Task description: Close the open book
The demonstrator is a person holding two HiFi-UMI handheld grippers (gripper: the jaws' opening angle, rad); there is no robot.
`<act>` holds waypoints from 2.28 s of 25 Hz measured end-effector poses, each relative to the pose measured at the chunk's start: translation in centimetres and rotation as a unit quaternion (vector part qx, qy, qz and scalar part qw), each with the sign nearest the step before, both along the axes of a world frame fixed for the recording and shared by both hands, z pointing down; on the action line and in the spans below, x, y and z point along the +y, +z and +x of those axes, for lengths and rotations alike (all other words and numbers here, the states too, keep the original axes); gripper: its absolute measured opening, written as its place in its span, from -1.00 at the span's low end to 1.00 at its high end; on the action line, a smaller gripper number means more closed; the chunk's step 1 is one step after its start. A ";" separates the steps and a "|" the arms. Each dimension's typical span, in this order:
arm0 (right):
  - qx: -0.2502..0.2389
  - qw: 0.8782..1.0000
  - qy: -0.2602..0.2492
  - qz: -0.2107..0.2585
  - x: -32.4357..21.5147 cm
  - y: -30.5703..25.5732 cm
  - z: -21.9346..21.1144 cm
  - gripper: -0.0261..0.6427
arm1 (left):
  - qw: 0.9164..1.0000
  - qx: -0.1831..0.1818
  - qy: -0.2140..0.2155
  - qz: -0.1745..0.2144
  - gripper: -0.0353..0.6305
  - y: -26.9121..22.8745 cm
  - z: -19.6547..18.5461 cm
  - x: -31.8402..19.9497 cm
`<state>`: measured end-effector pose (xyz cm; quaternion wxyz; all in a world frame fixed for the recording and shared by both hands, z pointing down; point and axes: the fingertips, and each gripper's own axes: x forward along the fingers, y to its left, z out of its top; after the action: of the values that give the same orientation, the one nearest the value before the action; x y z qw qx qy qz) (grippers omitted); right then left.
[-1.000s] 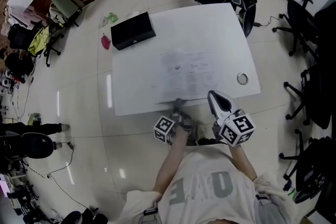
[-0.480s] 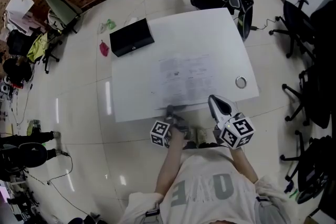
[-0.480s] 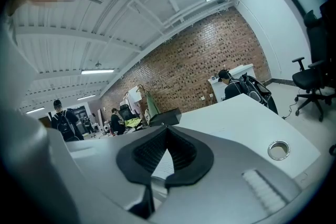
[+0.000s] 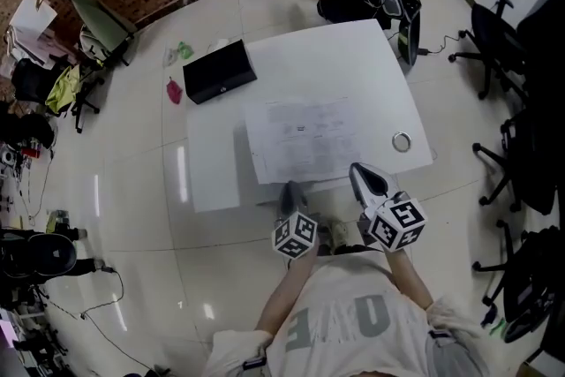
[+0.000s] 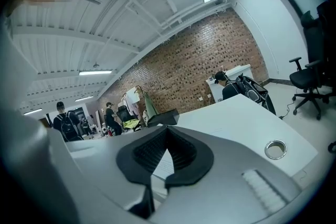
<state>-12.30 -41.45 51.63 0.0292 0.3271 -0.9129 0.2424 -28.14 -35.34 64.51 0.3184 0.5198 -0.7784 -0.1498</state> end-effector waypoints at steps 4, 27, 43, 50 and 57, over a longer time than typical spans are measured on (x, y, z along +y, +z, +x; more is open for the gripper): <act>-0.008 1.000 0.004 -0.003 0.1 -0.1 0.2 -0.91 | 0.994 -0.069 0.086 0.010 -0.81 -1.9 3.7 -1.4; -0.030 0.996 0.078 0.009 -0.8 -0.8 4.8 -0.91 | 0.939 -0.247 0.216 0.103 -0.64 -11.3 7.5 -5.7; -0.055 0.996 0.013 0.066 1.1 -6.8 -2.0 -0.91 | 0.917 -0.316 0.151 0.194 -0.86 -25.3 -1.4 1.0; -0.046 0.997 0.009 0.057 5.4 -5.6 -1.4 -0.91 | 0.920 -0.298 0.146 0.208 -0.86 -25.6 -2.1 5.2; -0.061 0.995 0.034 0.065 14.3 -5.2 5.9 -0.91 | 0.922 -0.293 0.136 0.213 -0.86 -25.1 1.9 14.3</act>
<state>-6.38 -27.12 46.38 -0.0558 0.3440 -0.9151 0.2030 -26.20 -21.02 39.41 -0.0246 0.6968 -0.7086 -0.1087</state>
